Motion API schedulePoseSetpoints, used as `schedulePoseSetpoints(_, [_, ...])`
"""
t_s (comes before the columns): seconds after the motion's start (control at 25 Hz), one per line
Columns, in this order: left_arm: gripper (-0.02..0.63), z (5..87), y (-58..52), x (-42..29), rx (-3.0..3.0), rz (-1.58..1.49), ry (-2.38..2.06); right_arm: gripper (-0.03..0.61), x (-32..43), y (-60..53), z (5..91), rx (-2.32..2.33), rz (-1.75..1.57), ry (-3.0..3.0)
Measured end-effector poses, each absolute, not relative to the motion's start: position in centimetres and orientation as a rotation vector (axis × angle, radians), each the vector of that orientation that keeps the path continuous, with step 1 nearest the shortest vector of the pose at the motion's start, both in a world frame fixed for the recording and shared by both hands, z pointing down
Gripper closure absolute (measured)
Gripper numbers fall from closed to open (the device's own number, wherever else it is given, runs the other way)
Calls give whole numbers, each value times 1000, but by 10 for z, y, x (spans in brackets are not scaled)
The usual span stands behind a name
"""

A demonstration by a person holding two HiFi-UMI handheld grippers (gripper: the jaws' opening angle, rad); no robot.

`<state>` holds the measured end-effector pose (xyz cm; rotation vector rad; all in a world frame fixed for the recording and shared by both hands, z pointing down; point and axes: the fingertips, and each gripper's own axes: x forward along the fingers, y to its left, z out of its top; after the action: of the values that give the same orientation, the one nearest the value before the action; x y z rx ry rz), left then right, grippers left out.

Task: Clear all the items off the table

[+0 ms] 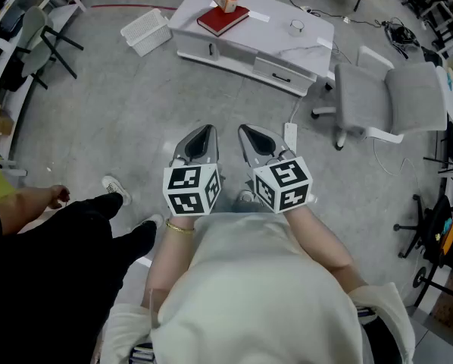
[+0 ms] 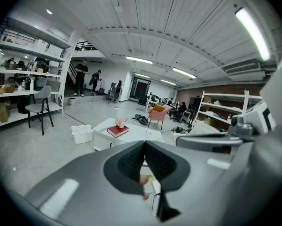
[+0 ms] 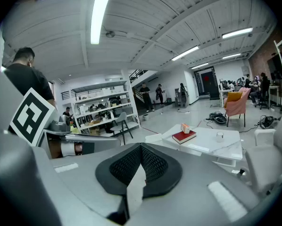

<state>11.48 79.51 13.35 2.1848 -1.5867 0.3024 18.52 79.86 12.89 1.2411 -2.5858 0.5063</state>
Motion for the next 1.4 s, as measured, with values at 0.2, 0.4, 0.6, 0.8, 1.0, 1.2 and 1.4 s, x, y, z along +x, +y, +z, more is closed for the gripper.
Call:
schedulePoseSetpoints(0.2, [604, 130, 796, 116, 2197, 309, -1585, 581, 187, 801, 129, 1241, 497, -2579])
schedulePoseSetpoints(0.4, [604, 127, 791, 108, 2193, 307, -1591, 581, 180, 793, 128, 1245, 502, -2569])
schedulePoseSetpoints(0.6, [604, 127, 785, 96, 2215, 325, -1564, 581, 163, 785, 120, 1273, 512, -2612])
schedulePoseSetpoints(0.8, [604, 129, 769, 86, 2226, 333, -1542, 581, 157, 769, 122, 1330, 551, -2595])
schedulePoseSetpoints(1.0, [604, 130, 749, 80, 2235, 335, -1520, 581, 157, 748, 126, 1373, 602, -2575])
schedulePoseSetpoints(1.2, [604, 133, 728, 74, 2255, 351, -1488, 581, 149, 725, 128, 1394, 650, -2562])
schedulePoseSetpoints(1.4, [604, 135, 706, 63, 2271, 369, -1459, 581, 133, 706, 129, 1409, 648, -2548])
